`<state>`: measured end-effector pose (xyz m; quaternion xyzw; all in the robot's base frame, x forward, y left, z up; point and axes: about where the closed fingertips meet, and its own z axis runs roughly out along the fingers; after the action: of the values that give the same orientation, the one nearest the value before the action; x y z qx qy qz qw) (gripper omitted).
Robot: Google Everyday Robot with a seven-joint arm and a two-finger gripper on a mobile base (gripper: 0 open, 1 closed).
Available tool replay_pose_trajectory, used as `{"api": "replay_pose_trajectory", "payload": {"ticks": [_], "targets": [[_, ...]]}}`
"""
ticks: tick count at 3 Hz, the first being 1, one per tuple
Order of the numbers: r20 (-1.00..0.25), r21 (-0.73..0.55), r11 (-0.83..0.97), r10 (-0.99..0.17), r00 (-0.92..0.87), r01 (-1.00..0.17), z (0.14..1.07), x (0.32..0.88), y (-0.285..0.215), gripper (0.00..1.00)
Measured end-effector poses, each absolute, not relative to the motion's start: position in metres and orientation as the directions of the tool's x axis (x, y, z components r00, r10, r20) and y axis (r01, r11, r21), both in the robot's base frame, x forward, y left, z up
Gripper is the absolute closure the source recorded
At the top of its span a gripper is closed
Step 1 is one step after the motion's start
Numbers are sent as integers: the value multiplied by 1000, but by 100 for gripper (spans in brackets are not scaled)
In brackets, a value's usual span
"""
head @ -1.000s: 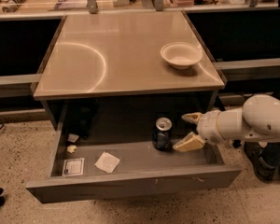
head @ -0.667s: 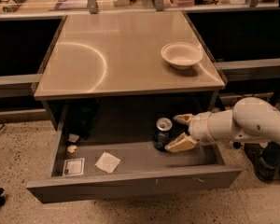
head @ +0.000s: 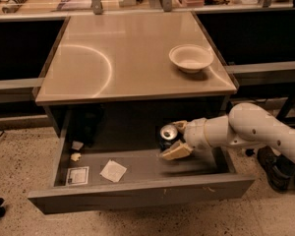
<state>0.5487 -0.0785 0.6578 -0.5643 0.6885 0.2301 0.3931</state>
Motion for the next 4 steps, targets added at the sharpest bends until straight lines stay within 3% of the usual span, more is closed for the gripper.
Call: {"api": "replay_pose_trajectory", "payload": {"ticks": [3,4], "targets": [[-813,-121,251,-581,-50,-960,672,546,-73,98],[-821,-111,221,-570,-36,-969,716,544,-56,100]]}}
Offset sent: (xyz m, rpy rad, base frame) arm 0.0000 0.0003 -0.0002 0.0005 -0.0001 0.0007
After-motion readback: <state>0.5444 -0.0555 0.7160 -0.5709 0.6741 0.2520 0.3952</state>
